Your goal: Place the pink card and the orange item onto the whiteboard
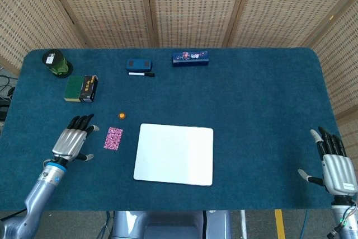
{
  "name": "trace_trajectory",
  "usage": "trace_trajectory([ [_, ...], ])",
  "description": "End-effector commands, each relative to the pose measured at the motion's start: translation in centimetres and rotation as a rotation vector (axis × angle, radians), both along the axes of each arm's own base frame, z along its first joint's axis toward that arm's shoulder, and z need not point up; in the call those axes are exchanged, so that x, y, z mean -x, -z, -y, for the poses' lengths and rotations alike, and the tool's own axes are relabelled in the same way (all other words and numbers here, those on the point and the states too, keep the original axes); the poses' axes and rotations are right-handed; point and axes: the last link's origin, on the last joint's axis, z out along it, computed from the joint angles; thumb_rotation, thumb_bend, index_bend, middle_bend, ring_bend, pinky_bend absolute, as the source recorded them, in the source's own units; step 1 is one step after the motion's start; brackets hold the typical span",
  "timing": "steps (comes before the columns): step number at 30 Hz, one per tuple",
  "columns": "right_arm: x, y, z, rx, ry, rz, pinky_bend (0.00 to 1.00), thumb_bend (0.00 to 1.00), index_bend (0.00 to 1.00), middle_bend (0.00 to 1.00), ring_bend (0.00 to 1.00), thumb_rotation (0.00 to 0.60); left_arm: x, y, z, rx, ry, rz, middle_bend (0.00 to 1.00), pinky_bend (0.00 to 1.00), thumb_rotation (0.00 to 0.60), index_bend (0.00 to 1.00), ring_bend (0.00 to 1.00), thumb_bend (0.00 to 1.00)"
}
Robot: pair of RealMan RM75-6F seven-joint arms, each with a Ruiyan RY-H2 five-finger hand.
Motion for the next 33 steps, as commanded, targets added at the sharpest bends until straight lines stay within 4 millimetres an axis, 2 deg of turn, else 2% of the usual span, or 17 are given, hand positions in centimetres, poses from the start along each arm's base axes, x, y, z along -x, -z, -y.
trace_trajectory([
  [1, 0.0, 0.0, 0.0, -0.008, 0.006, 0.005, 0.0, 0.0, 0.0, 0.0, 0.0, 0.6, -1.4, 2.0, -1.6, 0.014, -0.02, -0.017, 0.0, 0.0, 0.6, 0.26, 0.0, 0.0],
  [15, 0.0, -0.1, 0.0, -0.019, 0.018, 0.006, 0.0, 0.0, 0.0, 0.0, 0.0, 0.6, -1.9, 4.6, -3.9, 0.027, -0.069, -0.074, 0.0, 0.0, 0.6, 0.26, 0.0, 0.0],
  [26, 0.0, -0.1, 0.1, -0.021, 0.021, 0.007, 0.0, 0.0, 0.0, 0.0, 0.0, 0.6, -1.8, 6.0, -4.5, 0.052, -0.078, -0.09, 0.0, 0.0, 0.6, 0.26, 0.0, 0.0],
  [33, 0.0, -0.1, 0.0, -0.022, 0.023, 0.01, 0.0, 0.0, 0.0, 0.0, 0.0, 0.6, -1.7, 6.1, -4.4, 0.066, -0.094, -0.09, 0.0, 0.0, 0.6, 0.26, 0.0, 0.0],
])
